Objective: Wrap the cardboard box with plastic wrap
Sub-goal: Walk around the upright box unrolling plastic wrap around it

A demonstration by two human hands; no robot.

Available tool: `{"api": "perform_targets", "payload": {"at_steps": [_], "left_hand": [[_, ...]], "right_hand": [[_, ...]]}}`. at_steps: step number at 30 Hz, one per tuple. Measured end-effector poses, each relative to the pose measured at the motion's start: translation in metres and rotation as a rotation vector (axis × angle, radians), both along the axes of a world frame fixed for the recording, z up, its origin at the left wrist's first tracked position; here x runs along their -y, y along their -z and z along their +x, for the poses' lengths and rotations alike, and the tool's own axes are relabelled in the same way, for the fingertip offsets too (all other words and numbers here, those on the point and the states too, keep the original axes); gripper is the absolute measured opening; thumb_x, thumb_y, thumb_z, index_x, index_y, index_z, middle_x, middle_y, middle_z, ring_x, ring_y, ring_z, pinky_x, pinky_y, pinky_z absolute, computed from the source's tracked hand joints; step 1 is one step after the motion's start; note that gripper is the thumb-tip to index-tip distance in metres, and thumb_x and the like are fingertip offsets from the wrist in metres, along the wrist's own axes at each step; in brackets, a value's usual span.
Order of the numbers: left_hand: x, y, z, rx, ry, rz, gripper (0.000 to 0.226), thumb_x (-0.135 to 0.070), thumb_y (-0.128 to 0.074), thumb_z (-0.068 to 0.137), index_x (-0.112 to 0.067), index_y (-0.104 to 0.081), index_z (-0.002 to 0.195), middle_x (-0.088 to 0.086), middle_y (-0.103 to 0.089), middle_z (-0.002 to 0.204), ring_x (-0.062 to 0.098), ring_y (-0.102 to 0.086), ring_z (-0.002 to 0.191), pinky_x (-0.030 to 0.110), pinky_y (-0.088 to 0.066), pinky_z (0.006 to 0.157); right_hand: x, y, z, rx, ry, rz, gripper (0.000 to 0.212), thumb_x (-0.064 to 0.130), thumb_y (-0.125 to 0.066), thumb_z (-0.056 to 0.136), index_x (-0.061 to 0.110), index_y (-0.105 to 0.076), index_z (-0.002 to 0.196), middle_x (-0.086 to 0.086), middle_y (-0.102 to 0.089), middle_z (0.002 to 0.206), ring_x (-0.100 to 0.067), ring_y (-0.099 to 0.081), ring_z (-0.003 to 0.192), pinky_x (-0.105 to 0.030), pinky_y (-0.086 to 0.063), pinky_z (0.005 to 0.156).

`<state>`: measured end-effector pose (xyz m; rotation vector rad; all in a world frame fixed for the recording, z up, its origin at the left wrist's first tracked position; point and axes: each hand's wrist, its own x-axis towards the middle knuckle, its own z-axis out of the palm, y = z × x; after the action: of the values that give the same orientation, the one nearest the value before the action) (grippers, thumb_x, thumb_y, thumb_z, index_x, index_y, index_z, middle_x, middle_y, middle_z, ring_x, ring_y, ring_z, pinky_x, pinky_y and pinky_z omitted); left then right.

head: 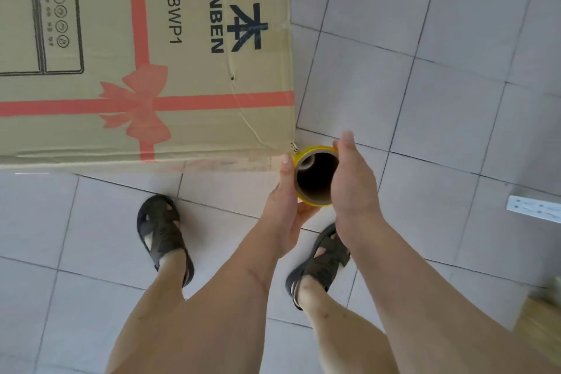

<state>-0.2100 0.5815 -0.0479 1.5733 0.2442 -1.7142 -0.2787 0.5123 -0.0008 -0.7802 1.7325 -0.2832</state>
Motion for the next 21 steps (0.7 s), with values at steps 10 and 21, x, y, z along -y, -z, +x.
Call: {"api": "perform_targets", "payload": {"at_steps": [10, 21], "left_hand": [[0.034, 0.006, -0.023, 0.051, -0.161, 0.008, 0.111, -0.099, -0.043, 0.066, -0.029, -0.048, 0.152, -0.009, -0.059, 0.148, 0.013, -0.048, 0.142, 0.043, -0.031, 0.125], [0.05, 0.004, -0.032, -0.032, -0.262, -0.018, 0.082, -0.093, -0.031, 0.076, -0.049, -0.031, 0.145, -0.016, -0.041, 0.157, 0.008, -0.039, 0.142, 0.032, -0.033, 0.116]], "right_hand": [[0.054, 0.017, -0.016, -0.075, -0.218, 0.027, 0.05, 0.05, -0.036, 0.104, 0.025, -0.045, 0.146, 0.015, -0.047, 0.14, -0.006, -0.041, 0.129, -0.023, -0.026, 0.104], [0.106, 0.007, 0.01, -0.144, -0.362, 0.17, 0.049, 0.067, -0.035, 0.096, 0.032, -0.068, 0.108, 0.009, -0.063, 0.117, -0.013, -0.052, 0.114, -0.032, -0.031, 0.095]]}}
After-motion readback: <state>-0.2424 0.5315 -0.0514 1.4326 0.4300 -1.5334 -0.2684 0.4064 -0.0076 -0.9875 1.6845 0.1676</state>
